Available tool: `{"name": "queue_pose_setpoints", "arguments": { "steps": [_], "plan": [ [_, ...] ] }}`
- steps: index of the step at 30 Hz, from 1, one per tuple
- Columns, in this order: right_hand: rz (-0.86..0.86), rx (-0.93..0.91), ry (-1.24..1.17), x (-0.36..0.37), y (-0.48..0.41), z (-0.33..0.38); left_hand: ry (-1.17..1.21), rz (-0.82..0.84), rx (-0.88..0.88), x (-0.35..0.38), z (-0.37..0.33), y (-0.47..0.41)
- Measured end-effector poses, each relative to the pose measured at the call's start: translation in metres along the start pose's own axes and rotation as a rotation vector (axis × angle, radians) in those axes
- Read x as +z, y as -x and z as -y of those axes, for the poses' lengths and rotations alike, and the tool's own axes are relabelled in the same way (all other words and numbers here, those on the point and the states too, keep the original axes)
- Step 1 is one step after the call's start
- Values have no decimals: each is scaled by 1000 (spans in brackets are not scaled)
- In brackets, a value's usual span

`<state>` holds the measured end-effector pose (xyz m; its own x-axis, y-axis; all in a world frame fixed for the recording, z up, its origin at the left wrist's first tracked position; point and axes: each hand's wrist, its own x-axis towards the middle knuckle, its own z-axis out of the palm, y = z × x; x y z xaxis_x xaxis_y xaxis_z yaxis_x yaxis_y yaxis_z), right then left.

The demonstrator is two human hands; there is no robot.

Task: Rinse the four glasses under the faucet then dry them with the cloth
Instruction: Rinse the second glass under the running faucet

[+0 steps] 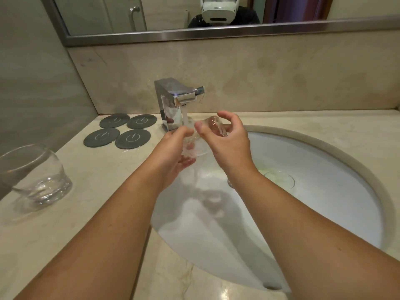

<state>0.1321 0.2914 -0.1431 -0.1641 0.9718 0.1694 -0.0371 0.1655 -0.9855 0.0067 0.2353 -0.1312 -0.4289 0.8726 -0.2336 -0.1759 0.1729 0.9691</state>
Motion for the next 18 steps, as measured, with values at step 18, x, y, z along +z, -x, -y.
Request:
{"name": "queue_pose_setpoints", "arguments": {
  "steps": [18],
  "plan": [
    [94,-80,553,-63,19,26,-329,309,-181,6,1,22]
  ]
}}
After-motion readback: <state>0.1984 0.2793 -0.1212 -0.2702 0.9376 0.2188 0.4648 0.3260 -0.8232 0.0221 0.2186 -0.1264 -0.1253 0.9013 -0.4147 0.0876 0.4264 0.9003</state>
